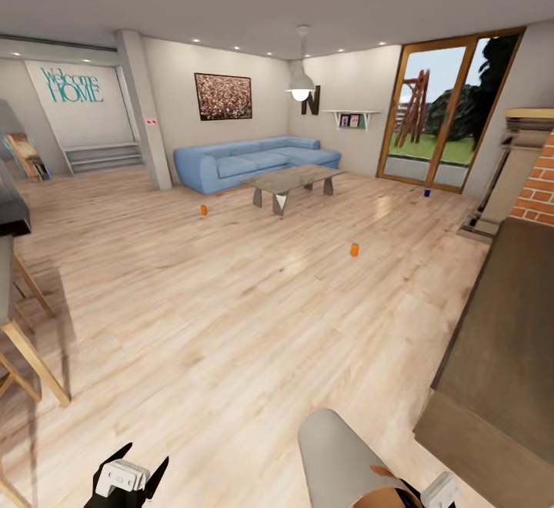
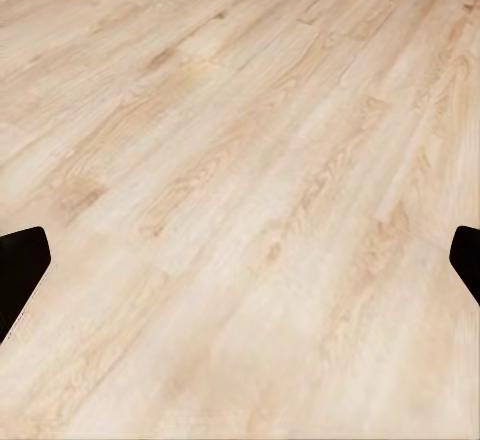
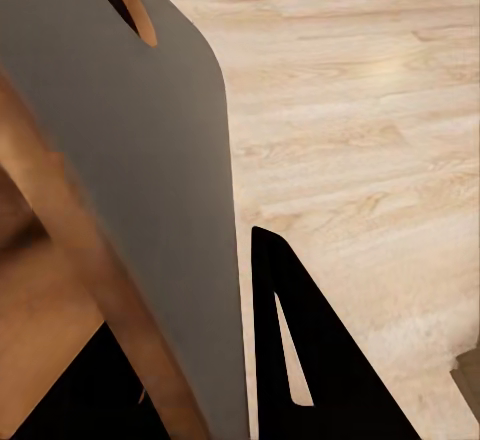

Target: Put the three can of soda from the living room inside the tash can in the kitchen.

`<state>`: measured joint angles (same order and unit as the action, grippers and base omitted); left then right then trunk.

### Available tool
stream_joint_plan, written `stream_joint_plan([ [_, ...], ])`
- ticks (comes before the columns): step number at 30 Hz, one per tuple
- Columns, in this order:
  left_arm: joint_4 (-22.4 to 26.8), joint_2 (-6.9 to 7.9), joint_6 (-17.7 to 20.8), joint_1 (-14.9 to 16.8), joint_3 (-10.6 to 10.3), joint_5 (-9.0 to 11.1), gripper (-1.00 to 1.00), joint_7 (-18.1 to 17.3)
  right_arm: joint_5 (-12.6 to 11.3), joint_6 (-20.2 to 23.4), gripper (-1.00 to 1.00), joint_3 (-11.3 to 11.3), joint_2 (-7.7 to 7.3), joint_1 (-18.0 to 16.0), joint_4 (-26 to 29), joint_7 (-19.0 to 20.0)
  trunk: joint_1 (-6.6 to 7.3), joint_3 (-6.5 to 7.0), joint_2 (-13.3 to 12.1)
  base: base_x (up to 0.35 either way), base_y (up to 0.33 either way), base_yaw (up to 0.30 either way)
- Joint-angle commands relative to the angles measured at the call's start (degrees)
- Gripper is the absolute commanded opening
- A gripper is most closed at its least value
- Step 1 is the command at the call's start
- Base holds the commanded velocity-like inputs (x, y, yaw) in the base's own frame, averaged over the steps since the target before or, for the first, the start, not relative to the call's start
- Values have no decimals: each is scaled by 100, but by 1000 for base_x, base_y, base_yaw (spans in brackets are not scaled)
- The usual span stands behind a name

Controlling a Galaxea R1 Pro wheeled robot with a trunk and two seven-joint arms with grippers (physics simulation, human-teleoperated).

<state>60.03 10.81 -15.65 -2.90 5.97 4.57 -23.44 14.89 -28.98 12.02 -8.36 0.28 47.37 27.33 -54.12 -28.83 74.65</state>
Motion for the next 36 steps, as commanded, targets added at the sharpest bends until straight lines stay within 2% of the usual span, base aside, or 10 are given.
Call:
stream_joint_plan([
  [1, 0, 0, 0, 0, 0, 0, 100, 1, -60, 6, -100, 2, 1, -2, 9, 36, 0, 1, 0, 269, 190, 0],
  [36, 0, 0, -16, 0, -2, 8, 100, 6, -50, -5, -100, 3, 1, -2, 9, 37, 0, 1, 0, 275, 180, 0],
])
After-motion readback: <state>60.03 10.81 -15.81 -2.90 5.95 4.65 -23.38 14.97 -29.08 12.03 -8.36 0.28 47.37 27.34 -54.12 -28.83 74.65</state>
